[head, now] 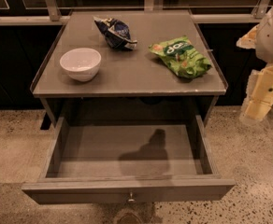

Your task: Place green rice chip bag into top drawer

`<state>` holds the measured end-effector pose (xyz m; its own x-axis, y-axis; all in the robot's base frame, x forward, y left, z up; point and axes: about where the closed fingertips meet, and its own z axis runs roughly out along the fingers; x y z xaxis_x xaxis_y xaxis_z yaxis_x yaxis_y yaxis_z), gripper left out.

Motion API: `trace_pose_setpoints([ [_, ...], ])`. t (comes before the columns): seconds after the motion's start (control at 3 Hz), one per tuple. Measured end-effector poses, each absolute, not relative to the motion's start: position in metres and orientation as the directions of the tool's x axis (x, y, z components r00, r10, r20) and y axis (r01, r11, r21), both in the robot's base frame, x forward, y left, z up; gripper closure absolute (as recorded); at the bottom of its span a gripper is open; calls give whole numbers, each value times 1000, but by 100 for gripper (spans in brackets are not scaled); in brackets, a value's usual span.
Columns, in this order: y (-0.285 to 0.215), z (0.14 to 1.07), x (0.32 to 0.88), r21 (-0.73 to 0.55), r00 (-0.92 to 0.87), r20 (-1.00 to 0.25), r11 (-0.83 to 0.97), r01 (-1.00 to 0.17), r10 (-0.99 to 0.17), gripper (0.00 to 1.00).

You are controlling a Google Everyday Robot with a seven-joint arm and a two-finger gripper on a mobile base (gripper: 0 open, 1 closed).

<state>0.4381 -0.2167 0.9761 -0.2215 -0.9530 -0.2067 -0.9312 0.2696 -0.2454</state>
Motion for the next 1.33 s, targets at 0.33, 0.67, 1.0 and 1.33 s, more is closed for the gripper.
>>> trace_pose_setpoints([
  [0.33, -217, 976, 438, -245, -222, -207, 270, -931, -953, 0],
  [0.67, -218, 980, 444, -265, -218, -212, 271, -925, -953, 0],
  [1.0, -233, 983, 478, -293, -202, -260, 276, -915, -944, 0],
  [1.33, -251, 982, 529, -318, -154, -341, 268, -909, -927, 0],
])
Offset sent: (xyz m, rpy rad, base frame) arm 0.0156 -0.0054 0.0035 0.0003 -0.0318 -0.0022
